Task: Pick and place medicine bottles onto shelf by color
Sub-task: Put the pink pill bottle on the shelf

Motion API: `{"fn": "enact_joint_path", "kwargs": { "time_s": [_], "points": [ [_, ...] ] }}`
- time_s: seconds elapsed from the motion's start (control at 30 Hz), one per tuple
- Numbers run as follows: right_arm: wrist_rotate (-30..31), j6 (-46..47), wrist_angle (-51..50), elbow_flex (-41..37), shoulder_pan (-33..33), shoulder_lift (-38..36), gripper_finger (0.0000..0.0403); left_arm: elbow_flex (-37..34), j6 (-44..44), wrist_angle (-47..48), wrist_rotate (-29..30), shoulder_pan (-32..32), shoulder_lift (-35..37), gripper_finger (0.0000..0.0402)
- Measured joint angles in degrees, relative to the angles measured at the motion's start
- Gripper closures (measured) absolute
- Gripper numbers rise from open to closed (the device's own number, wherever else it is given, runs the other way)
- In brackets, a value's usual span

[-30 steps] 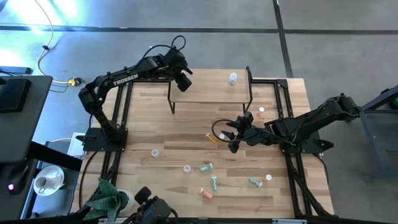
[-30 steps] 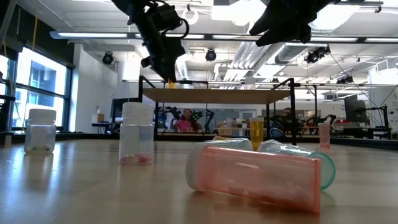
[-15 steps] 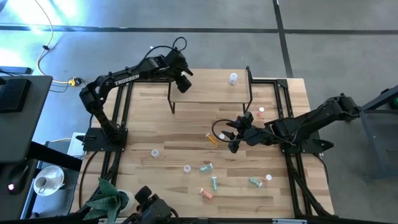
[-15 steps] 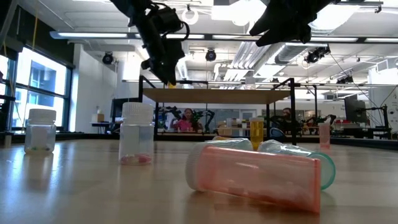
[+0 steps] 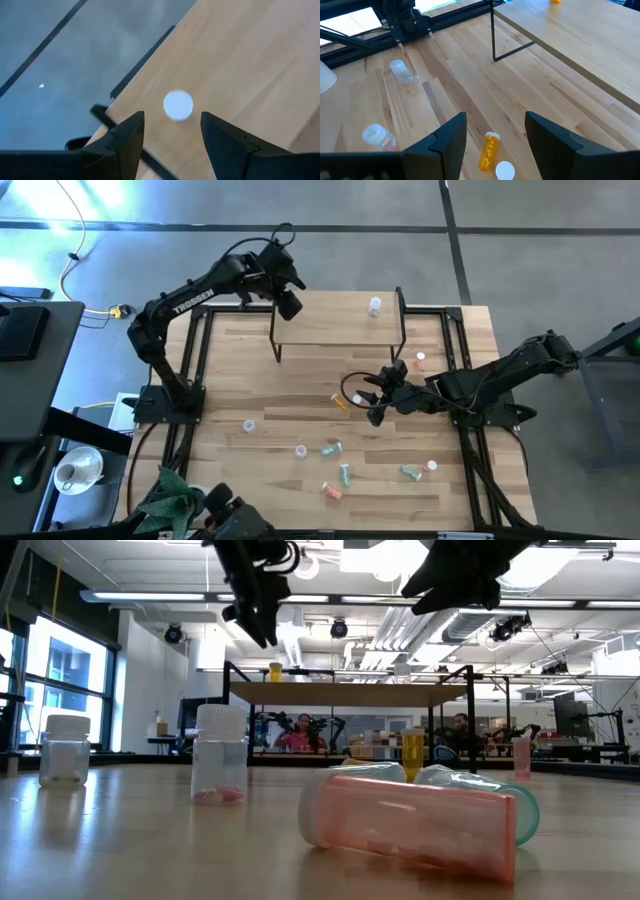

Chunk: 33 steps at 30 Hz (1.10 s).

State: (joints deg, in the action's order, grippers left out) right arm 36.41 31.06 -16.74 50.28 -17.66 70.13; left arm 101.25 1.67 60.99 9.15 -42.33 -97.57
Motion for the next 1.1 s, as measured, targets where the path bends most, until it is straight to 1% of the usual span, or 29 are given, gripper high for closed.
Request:
{"fn": "enact_joint_path", "kwargs": {
  "time_s": [0.07,0.17,0.27,0.4,0.6,0.7,0.8,0.93,1.1],
  "points": [
    [0.0,0.0,-0.1,0.0,0.0,0.0,0.021,0.8,0.0,2.3,-0.1,0.0,0.9,0.0216],
    [0.0,0.0,-0.5,0.0,0.0,0.0,0.021,0.1,0.0,2.5,-1.4,0.8,3.3,0.0216],
    [0.0,0.0,-1.0,0.0,0.0,0.0,0.021,-2.1,0.3,2.1,-4.2,1.8,6.4,0.0216],
    [0.0,0.0,-1.3,0.0,0.0,0.0,0.021,-6.9,0.5,-0.5,-4.7,4.5,11.0,0.0216],
    [0.0,0.6,-1.3,0.0,0.0,0.0,0.021,-17.9,0.5,-11.8,-4.7,9.5,18.1,0.0216],
    [1.2,2.8,-1.4,0.0,0.0,0.0,0.021,-23.1,1.0,-17.4,-4.8,11.9,20.9,0.0216],
    [2.5,3.0,-1.4,0.0,0.0,0.0,0.021,-28.6,1.1,-22.1,-4.8,14.0,23.4,0.0216],
    [4.4,3.0,-1.4,0.0,0.0,-0.1,0.021,-36.2,1.1,-29.2,-4.7,17.1,25.8,0.0216],
    [8.8,3.5,-1.5,0.0,0.0,-1.2,0.021,-44.7,1.5,-38.4,-4.7,20.2,26.5,0.0216]
  ]
}}
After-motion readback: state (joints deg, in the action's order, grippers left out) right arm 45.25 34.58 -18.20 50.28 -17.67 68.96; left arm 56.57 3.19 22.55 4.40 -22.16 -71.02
